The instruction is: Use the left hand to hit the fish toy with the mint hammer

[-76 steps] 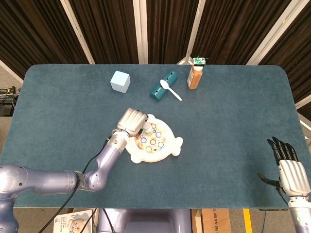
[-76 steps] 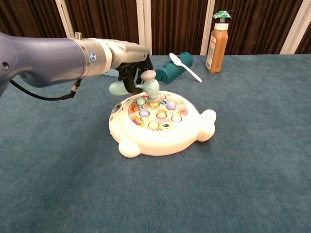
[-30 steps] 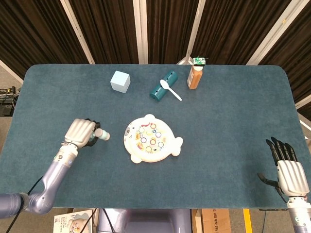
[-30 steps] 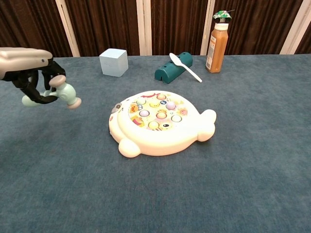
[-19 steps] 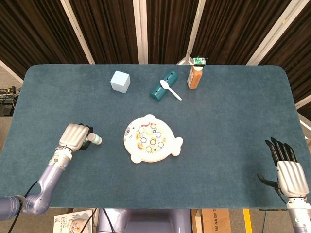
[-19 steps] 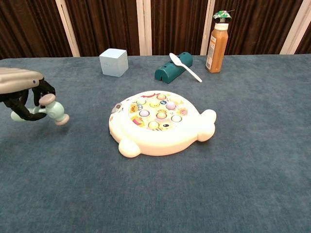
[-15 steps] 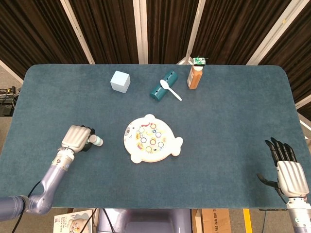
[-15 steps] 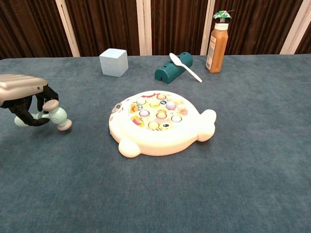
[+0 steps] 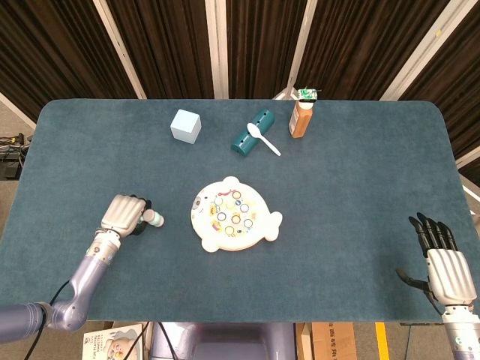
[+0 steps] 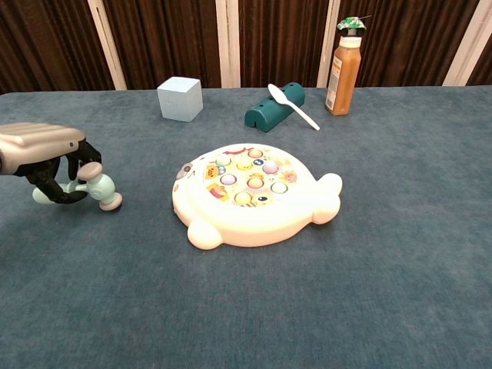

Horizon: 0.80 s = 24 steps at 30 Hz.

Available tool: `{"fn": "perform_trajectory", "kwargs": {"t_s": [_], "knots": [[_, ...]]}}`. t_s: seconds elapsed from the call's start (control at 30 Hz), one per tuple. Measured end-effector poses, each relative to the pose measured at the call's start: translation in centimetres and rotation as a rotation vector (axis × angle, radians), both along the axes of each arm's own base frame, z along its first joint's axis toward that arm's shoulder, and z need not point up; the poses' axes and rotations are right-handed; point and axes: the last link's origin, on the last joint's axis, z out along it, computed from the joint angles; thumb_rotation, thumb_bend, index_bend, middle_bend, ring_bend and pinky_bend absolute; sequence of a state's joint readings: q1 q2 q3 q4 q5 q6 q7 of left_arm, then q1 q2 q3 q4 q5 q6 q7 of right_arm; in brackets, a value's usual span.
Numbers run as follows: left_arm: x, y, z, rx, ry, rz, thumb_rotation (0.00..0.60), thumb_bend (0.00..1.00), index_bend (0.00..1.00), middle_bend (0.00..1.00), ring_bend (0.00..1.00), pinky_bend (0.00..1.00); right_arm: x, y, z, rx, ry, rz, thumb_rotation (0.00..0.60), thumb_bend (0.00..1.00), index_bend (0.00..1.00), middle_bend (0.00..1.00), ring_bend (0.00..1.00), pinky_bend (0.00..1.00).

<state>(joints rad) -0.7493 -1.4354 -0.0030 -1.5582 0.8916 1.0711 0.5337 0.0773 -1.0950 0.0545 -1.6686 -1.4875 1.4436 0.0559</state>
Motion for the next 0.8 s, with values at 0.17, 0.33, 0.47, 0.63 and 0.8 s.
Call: {"fn": "perform_trajectory", "kwargs": {"t_s": [0.17,0.33,0.47,0.63,0.8], "knots": [[-0.45,-0.11,-0.34,-0.012,0.015,0.015,0.600,0.65,0.56,0.50,0.39,0.50,0.03,0.03,0.00,-0.001,0.001,0.001,0.600,0.19,0.00,0.00,0.00,0.00],[-0.54,-0.08,-0.48,-0.016,0.013,0.026,0.600,0.62,0.53,0.48,0.36,0.47,0.02,-0.01,0.01,-0.002,-0.001,0.000,0.600,0.19,0.00,0.00,0.00,0.00],[-0.67,-0.14,-0.53,-0.019,0.021,0.032,0.600,0.58,0.50,0.46,0.35,0.45,0.04,0.00,0.00,-0.001,-0.001,0.001,0.600,0.19,0.00,0.00,0.00,0.00],[-0.77,-0.21,-0.55,-0.019,0.029,0.040,0.600,0.55,0.48,0.42,0.33,0.43,0.08,0.00,0.03,-0.003,-0.002,0.005,0.600,0.19,0.00,0.00,0.00,0.00],[-0.77,-0.14,-0.38,-0.013,0.028,0.048,0.600,0.48,0.46,0.40,0.32,0.42,0.09,0.01,0.01,-0.003,-0.001,0.006,0.600,0.19,0.00,0.00,0.00,0.00]]}}
